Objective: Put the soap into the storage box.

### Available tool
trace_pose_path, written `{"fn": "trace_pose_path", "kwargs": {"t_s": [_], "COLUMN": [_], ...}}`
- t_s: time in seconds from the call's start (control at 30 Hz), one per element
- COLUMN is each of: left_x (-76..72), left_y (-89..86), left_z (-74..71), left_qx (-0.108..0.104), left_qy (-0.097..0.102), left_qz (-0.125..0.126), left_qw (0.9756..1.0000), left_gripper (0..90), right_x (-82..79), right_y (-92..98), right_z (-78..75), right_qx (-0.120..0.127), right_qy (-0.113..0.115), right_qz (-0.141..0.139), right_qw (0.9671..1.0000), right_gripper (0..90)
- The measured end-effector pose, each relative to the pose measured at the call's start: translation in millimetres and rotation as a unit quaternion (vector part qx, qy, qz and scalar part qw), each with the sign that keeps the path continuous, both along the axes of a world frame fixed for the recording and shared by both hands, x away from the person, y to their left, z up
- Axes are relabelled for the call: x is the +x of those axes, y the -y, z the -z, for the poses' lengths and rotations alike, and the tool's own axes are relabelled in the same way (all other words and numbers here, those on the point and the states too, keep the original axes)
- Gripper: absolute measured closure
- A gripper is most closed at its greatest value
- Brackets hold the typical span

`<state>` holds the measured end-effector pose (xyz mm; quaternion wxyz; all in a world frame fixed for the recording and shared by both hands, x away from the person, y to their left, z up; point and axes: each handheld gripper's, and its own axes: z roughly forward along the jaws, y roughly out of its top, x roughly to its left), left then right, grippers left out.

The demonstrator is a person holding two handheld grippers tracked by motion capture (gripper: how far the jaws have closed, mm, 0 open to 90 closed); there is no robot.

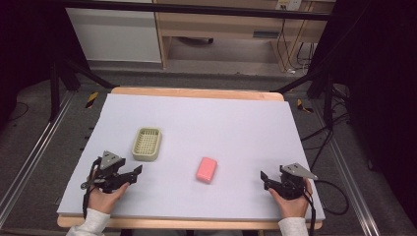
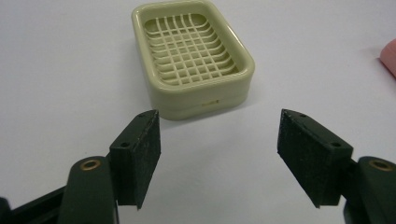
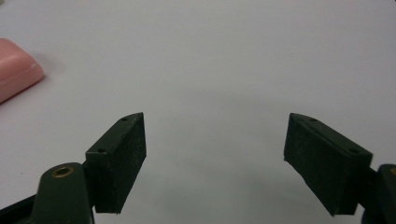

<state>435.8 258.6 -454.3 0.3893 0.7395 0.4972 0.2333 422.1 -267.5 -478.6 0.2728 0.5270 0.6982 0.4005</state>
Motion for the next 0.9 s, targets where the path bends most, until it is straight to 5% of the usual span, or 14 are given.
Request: {"fn": "trace_pose_path", "kwargs": {"t_s": [0.9], "left_x": [-1.9], "left_y": [27.6], "left_z": [-7.6], "left_qx": [0.009], "left_qy": [0.001], "left_qz": [0.044], "left_qw": [0.9990], "left_gripper": [28.7], "right_x": [2.9], "right_y": [1.0], "right_z": [5.8], "right_qx": [0.003], "right_qy": [0.004], "right_qz": [0.010], "right_qw": [0.9999], "right_gripper": [20.8]}}
